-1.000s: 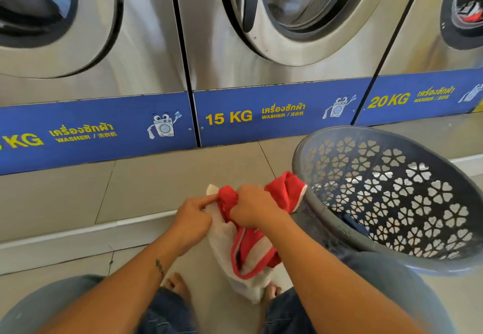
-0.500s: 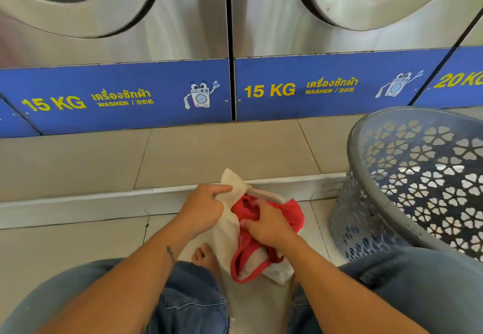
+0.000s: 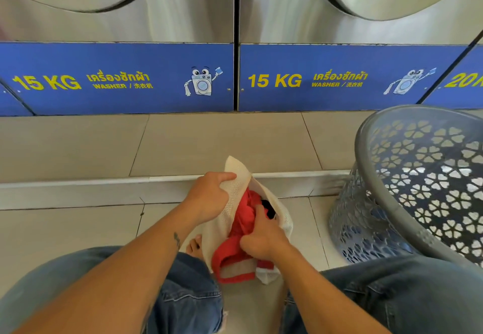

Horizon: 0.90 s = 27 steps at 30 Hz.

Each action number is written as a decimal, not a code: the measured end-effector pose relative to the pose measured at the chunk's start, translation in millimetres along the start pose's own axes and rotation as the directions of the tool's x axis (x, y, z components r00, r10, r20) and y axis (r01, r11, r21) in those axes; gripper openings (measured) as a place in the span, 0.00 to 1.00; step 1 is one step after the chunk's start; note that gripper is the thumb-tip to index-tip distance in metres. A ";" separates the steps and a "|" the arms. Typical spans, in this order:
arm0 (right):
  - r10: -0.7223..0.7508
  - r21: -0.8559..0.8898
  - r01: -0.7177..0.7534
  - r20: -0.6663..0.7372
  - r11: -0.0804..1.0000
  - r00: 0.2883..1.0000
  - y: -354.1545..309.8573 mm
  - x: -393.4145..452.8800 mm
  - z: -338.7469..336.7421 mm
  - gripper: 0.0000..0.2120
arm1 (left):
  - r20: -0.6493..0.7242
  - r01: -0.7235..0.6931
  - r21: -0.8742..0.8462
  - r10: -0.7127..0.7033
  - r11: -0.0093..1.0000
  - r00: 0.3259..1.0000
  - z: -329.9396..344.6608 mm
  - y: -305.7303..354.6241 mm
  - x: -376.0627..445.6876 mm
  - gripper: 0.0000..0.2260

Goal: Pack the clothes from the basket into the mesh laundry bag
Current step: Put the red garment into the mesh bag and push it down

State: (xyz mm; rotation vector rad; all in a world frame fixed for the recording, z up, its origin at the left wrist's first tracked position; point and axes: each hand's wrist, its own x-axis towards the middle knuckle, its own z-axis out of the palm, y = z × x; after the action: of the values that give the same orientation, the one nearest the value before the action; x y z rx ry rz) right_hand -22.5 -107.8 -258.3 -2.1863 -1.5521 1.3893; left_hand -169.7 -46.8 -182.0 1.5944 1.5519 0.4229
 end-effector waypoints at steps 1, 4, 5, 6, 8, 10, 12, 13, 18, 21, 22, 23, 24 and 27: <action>-0.038 0.073 0.042 -0.047 0.996 0.998 0.8 0.6 -1.6 0.37 | 0.006 0.004 -0.006 -0.003 1.000 1.000 -0.5 -1.7 0.2 0.31; 0.003 0.343 0.054 -0.163 0.938 0.987 -6.3 9.2 -25.8 0.23 | -0.007 0.017 -0.022 -0.017 1.000 1.000 -3.7 -3.0 1.8 0.30; 0.061 0.456 0.043 -0.211 0.889 0.976 -7.9 12.0 -34.4 0.21 | -0.005 0.016 -0.026 -0.017 1.000 1.000 -4.1 -2.0 1.9 0.30; 0.128 0.565 0.042 -0.257 0.824 0.958 -8.4 13.6 -41.4 0.18 | 0.005 0.012 -0.037 -0.011 0.999 1.000 -3.8 -0.8 2.0 0.29; 0.212 0.675 0.105 -0.370 0.730 0.904 -7.2 14.9 -44.0 0.15 | 0.031 -0.008 -0.056 0.009 0.998 0.999 -0.8 3.0 1.9 0.29; 0.124 0.574 0.266 -0.550 0.775 0.826 -9.9 13.6 -32.2 0.13 | 0.028 -0.019 -0.039 0.020 0.999 0.999 2.9 6.4 2.8 0.29; -0.097 0.421 0.438 -0.624 0.795 0.775 -13.5 16.0 -13.2 0.11 | -0.006 -0.003 -0.026 0.003 1.000 1.000 3.5 6.9 5.1 0.29; -0.216 0.348 0.484 -0.586 0.803 0.781 -13.0 19.6 -3.5 0.12 | -0.027 0.010 -0.039 -0.011 0.999 1.000 2.0 6.3 5.8 0.29; -0.304 -0.226 0.269 -0.137 0.936 0.943 31.9 47.1 9.0 0.29 | -0.097 0.077 -0.083 -0.085 0.994 0.992 -2.6 -7.9 7.9 0.30; -0.057 -0.348 0.070 0.047 0.935 0.997 38.8 58.3 2.3 0.31 | -0.112 0.101 -0.056 -0.107 0.993 0.988 -1.8 -13.3 9.2 0.29; -0.026 -0.314 0.050 0.080 0.948 0.996 31.0 60.9 -3.8 0.31 | -0.117 0.108 -0.053 -0.114 0.993 0.987 -1.9 -13.4 10.5 0.28; -0.026 -0.221 0.049 0.108 0.974 0.994 21.4 62.6 -11.9 0.30 | -0.117 0.121 -0.053 -0.127 0.991 0.985 -3.0 -12.7 11.7 0.28; -0.049 -0.068 0.057 0.123 0.996 0.991 11.6 60.8 -21.6 0.27 | -0.115 0.134 -0.056 -0.140 0.989 0.983 -4.3 -11.3 12.5 0.27; -0.043 0.339 0.061 -0.061 0.939 0.997 -1.7 52.8 -45.6 0.14 | -0.073 0.136 -0.050 -0.140 0.989 0.988 -5.3 -7.6 13.9 0.26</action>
State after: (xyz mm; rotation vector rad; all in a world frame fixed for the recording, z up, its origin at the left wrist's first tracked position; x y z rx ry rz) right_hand 12.3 -47.5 -263.1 -1.9435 -1.2319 1.4460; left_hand -176.2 -33.0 -188.9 1.4406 1.6871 0.4436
